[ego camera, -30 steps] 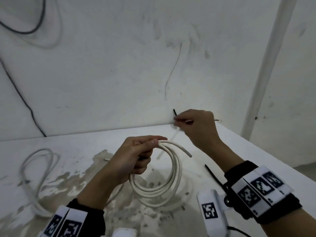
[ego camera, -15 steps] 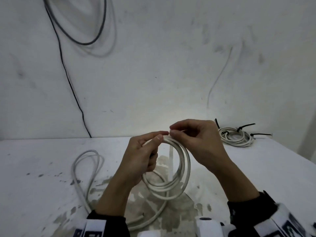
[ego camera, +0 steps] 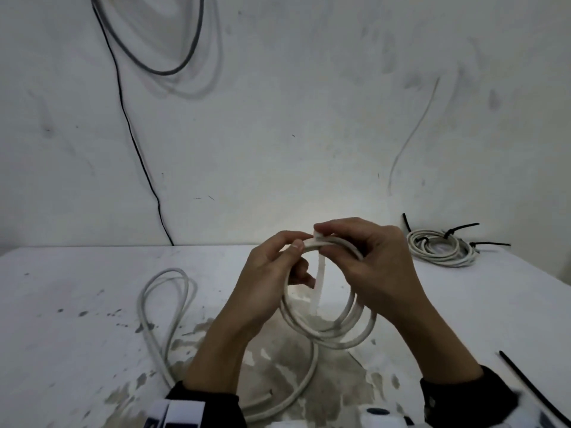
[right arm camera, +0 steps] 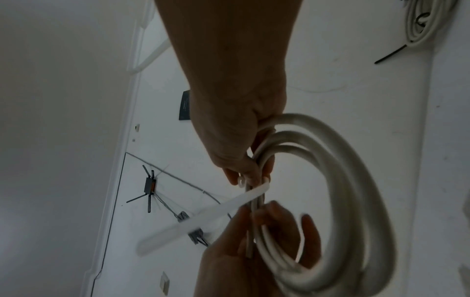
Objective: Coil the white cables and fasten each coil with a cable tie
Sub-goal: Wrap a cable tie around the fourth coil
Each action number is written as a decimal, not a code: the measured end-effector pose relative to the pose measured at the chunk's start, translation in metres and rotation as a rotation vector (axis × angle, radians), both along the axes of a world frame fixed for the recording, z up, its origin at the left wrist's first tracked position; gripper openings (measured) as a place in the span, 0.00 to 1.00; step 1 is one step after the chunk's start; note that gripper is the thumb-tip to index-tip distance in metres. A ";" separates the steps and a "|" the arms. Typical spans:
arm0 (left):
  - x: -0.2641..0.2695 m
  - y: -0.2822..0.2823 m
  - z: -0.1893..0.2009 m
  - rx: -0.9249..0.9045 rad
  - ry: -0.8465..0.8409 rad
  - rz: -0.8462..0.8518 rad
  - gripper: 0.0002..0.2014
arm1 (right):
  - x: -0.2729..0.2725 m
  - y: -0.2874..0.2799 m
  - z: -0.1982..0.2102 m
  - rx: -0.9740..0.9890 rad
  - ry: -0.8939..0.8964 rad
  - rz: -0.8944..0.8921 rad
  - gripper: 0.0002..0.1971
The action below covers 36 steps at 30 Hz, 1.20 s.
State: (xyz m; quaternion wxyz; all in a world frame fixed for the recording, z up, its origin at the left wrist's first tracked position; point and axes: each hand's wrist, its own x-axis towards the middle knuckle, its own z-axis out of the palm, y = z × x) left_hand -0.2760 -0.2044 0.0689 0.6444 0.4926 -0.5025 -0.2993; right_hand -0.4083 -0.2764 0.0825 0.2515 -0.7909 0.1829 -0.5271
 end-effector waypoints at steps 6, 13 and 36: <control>0.014 0.004 -0.005 0.095 -0.418 0.071 0.13 | 0.003 0.003 -0.005 -0.100 0.119 -0.042 0.12; 0.003 0.008 0.003 0.036 -0.182 0.012 0.14 | 0.006 0.005 -0.003 0.161 -0.021 0.101 0.16; 0.010 0.014 0.019 -0.103 0.082 0.216 0.07 | 0.010 0.032 0.015 0.276 -0.266 0.349 0.10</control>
